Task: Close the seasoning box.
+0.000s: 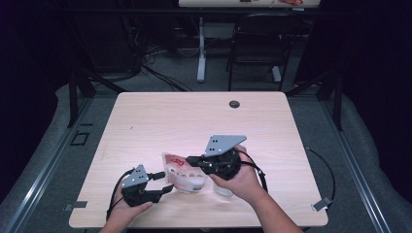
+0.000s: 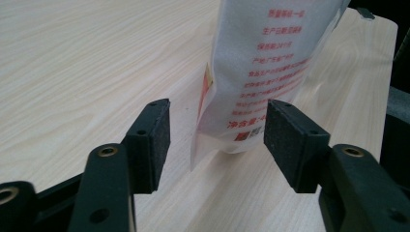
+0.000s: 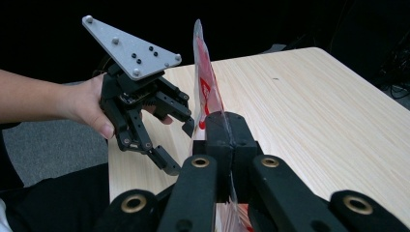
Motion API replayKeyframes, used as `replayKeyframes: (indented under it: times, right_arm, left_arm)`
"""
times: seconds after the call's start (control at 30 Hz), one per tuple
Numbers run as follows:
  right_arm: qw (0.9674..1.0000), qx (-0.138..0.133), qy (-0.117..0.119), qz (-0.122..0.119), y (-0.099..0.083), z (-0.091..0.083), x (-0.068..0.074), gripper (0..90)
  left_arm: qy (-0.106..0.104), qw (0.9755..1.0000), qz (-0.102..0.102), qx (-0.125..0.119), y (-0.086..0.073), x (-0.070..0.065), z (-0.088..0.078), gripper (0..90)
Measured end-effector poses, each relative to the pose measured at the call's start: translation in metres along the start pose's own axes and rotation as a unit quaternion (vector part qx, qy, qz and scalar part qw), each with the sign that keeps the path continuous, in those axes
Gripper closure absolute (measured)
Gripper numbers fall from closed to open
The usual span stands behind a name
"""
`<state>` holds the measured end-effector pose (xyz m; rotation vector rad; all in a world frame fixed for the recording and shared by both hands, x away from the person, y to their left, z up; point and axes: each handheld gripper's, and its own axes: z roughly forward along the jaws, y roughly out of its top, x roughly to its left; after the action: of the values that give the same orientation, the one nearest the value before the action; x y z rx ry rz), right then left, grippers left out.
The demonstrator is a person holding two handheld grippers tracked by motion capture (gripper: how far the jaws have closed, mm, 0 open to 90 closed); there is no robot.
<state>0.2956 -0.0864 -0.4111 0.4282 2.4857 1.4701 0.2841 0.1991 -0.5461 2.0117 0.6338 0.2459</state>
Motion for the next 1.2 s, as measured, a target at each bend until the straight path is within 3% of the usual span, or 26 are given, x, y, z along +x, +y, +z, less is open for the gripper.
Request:
replayKeyframes:
  times: [0.37, 0.77, 1.2]
  right_arm:
    - [1.0, -0.001, 0.007, -0.003, 0.0, 0.0, 0.002, 90.0]
    - [0.9999, -0.001, 0.016, -0.005, 0.0, 0.0, 0.003, 90.0]
    - [0.9998, -0.005, 0.017, -0.004, 0.0, 0.002, 0.002, 90.0]
  left_arm:
    - [-0.022, 0.9997, -0.006, -0.002, 0.0, 0.0, 0.01, 35.8]
    - [-0.049, 0.9987, 0.007, -0.008, -0.001, -0.001, 0.018, 34.9]
    - [-0.046, 0.9984, 0.029, 0.012, 0.001, -0.004, 0.017, 46.9]
